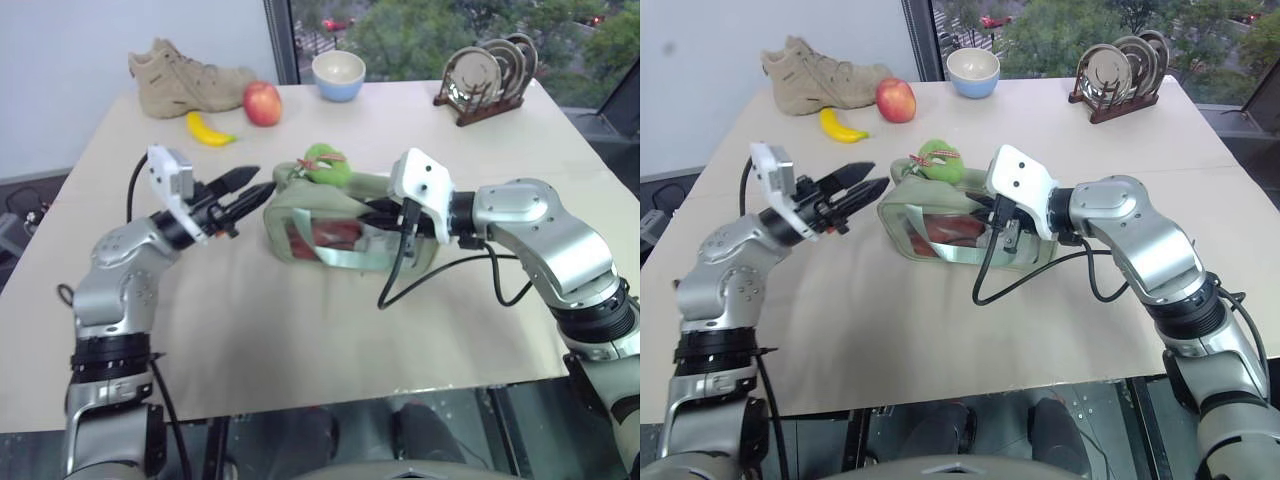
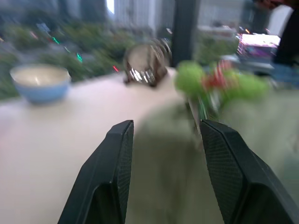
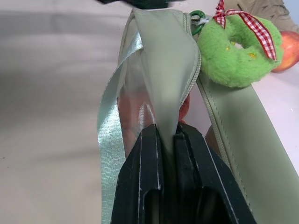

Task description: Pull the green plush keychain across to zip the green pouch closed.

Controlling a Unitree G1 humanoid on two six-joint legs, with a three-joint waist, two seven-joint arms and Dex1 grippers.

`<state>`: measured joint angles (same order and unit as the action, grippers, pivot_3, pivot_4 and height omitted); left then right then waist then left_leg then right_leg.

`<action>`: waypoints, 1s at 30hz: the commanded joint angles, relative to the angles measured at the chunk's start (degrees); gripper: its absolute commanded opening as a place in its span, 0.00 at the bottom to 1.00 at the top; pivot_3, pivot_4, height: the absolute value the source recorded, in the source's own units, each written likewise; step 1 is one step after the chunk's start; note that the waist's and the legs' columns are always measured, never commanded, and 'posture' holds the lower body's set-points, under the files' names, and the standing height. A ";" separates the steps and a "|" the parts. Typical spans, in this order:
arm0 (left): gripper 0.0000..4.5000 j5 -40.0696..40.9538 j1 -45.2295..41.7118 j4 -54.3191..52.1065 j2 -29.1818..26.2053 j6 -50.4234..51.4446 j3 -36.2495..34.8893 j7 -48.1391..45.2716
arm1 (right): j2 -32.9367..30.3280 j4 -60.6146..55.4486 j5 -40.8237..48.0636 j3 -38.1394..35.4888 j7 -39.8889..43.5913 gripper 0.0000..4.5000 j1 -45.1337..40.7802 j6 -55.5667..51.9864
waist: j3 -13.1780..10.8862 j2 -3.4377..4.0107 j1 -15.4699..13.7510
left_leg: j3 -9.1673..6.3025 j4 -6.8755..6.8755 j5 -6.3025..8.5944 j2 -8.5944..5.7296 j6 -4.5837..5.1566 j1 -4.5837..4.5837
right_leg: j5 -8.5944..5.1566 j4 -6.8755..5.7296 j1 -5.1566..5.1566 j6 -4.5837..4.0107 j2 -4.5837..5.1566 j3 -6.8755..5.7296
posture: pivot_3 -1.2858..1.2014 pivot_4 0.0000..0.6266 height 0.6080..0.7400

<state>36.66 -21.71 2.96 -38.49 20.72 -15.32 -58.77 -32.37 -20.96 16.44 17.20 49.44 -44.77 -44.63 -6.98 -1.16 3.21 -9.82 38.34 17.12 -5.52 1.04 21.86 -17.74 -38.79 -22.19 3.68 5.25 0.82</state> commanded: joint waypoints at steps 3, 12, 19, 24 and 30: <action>0.52 -1.84 2.46 -1.50 -1.59 -2.56 2.04 -4.79 | -0.25 -1.84 0.32 -0.89 0.03 0.00 -0.31 0.43 | 0.00 0.01 -0.47 | -0.02 0.01 0.00 -0.01 0.00 -0.01 | 0.00 0.01 0.02 0.00 0.01 0.00 | 0.52 0.24 1.00; 0.52 0.47 3.31 1.27 -1.78 -1.65 0.26 -7.99 | -1.16 -2.25 0.40 -1.08 0.22 0.00 -0.17 0.26 | 0.00 0.02 -0.72 | 0.01 0.01 0.00 -0.02 0.00 -0.01 | 0.00 0.01 0.02 0.00 0.01 0.01 | 0.52 0.24 1.00; 0.52 1.40 1.99 3.06 -3.98 0.67 -0.43 -10.62 | -1.71 -2.49 0.45 -1.17 0.47 0.00 -0.07 0.29 | -0.01 0.02 -0.64 | 0.01 0.00 0.00 -0.02 0.00 -0.01 | 0.00 0.01 0.01 0.00 0.01 0.02 | 0.52 0.24 1.00; 0.52 2.91 2.09 2.84 -4.33 2.46 -0.63 -11.95 | -1.90 -2.66 0.47 -1.18 0.49 0.00 -0.03 0.21 | -0.01 0.02 -0.64 | 0.00 -0.01 0.00 -0.02 0.00 -0.01 | 0.00 0.00 0.01 0.00 0.01 0.01 | 0.52 0.24 1.00; 0.52 3.28 1.15 5.16 -7.26 3.65 -0.79 -17.04 | -2.42 -2.53 0.45 -1.24 0.80 0.00 0.03 0.45 | -0.01 0.03 -0.64 | 0.00 -0.01 0.00 -0.01 0.00 -0.01 | 0.00 0.00 0.00 0.00 0.01 0.00 | 0.52 0.24 1.00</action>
<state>38.81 -19.98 8.52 -44.75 24.51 -14.66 -74.06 -34.24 -21.67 16.60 17.20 50.03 -44.71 -44.72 -7.00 -1.13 2.57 -9.82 38.33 17.12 -5.53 1.04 21.86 -17.74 -38.79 -22.19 3.68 5.26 0.82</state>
